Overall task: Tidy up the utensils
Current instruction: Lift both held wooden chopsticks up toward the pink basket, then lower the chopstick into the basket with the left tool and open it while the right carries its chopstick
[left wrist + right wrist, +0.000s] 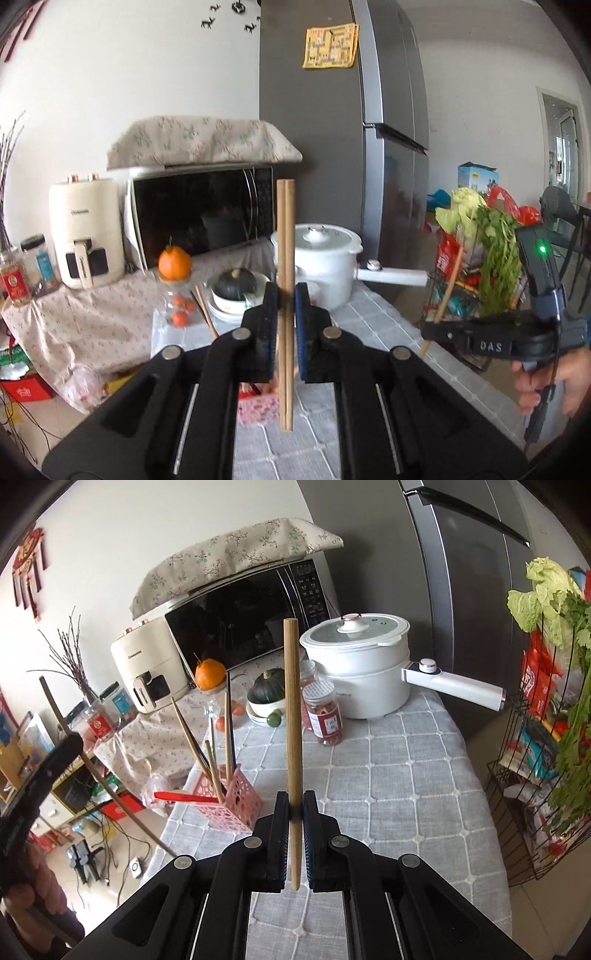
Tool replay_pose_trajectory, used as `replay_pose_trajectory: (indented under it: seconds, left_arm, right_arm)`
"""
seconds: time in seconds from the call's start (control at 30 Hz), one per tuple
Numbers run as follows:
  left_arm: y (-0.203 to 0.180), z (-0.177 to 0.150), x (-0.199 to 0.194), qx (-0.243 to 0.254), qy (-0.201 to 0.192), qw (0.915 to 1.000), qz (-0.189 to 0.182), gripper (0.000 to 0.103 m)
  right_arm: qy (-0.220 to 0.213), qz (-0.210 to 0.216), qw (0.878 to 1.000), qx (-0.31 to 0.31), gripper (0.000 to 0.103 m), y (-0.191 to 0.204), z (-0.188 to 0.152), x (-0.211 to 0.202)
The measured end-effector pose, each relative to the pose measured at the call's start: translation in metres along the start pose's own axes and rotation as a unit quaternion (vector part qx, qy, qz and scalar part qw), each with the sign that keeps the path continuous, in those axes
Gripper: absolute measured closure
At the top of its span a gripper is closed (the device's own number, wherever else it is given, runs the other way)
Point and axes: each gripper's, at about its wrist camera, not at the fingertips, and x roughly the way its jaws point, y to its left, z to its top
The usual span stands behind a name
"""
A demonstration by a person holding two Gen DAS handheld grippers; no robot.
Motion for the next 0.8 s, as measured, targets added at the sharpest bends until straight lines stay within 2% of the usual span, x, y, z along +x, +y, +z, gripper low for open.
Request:
replay_pose_trajectory:
  seconds: [0.1, 0.2, 0.33, 0.53, 0.7, 0.73, 0.8]
  left_arm:
    - [-0.001, 0.008, 0.014, 0.012, -0.044, 0.9986, 0.028, 0.093]
    - [-0.004, 0.003, 0.037, 0.02, -0.053, 0.9972, 0.048, 0.093]
    - [-0.004, -0.015, 0.069, 0.023, -0.037, 0.9966, 0.07, 0.093]
    - [0.002, -0.03, 0.098, 0.001, -0.017, 0.9957, 0.091, 0.093]
    - [0.008, -0.039, 0.112, -0.022, 0.023, 0.9953, 0.092, 0.092]
    - [0.011, -0.039, 0.11, -0.032, 0.027, 0.9951, 0.089, 0.091]
    - [0.014, -0.036, 0.104, -0.045, 0.035, 0.9948, 0.085, 0.077]
  right_arm:
    - [-0.005, -0.001, 1.0, 0.004, 0.096, 0.0, 0.003, 0.004]
    - [-0.003, 0.0, 1.0, 0.013, 0.096, -0.005, 0.004, 0.011]
    - [0.001, -0.001, 1.0, 0.023, 0.096, -0.013, 0.005, 0.019]
    - [0.005, -0.001, 1.0, 0.026, 0.096, -0.021, 0.007, 0.023]
    - [0.009, -0.005, 1.0, 0.027, 0.096, -0.025, 0.008, 0.027]
    - [0.009, -0.005, 1.0, 0.029, 0.096, -0.026, 0.008, 0.028]
    - [0.006, -0.005, 1.0, 0.03, 0.096, -0.026, 0.009, 0.026]
